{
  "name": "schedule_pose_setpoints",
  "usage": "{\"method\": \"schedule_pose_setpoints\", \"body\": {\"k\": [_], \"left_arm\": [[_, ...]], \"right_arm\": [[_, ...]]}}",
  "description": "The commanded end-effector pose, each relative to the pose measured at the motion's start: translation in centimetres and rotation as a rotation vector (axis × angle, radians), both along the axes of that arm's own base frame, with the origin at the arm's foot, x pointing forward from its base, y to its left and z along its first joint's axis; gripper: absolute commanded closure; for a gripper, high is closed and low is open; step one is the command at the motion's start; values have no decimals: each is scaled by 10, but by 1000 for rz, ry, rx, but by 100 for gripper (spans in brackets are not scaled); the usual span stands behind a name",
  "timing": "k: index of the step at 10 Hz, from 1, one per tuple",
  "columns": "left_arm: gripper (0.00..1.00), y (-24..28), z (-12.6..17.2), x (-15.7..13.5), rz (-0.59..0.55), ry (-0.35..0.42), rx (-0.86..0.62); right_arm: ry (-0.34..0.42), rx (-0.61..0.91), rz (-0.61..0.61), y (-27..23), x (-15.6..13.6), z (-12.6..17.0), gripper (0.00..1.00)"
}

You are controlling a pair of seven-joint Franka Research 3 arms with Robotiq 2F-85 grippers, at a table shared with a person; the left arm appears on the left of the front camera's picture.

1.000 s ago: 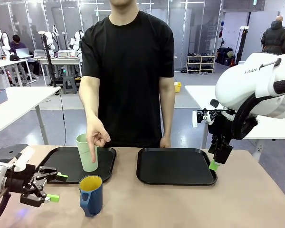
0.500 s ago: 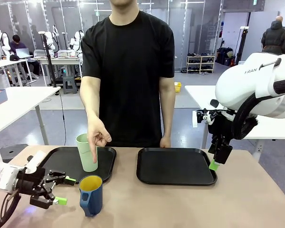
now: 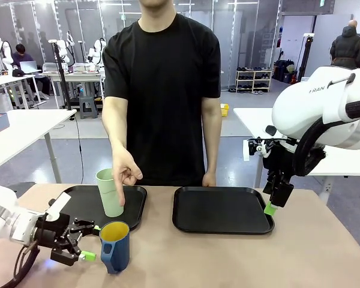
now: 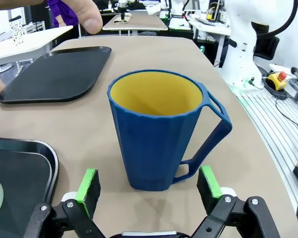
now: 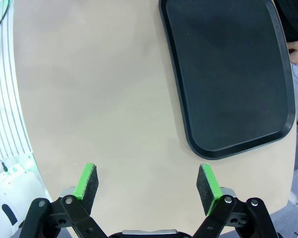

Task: Sort and store the cups by type.
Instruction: Pick up the Handle plastic cup and place it into the empty Flat Tray.

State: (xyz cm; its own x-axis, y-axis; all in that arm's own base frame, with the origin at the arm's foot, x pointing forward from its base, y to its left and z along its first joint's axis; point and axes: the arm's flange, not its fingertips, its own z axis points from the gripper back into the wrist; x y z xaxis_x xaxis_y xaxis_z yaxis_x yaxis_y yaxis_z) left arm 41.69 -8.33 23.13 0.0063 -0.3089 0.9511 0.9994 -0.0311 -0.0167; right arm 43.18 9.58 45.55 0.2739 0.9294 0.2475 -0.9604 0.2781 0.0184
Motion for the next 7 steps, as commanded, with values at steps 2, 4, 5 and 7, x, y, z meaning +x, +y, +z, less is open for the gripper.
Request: {"method": "schedule_pose_setpoints", "body": {"k": [2,4,5,7], "left_arm": [[0,-16,-11,12,-12,-17,-35],[0,-24,-14,15,-28,-9,-48],[0,-29,-14,16,-43,-7,-59],[0,-37,-14,18,-62,-6,-77]], "right_arm": [[-10,3,-17,0,-3,-2,0],[-10,3,-17,0,-3,-2,0],[-10,3,-17,0,-3,-2,0],[-10,3,-17,0,-3,-2,0]]}}
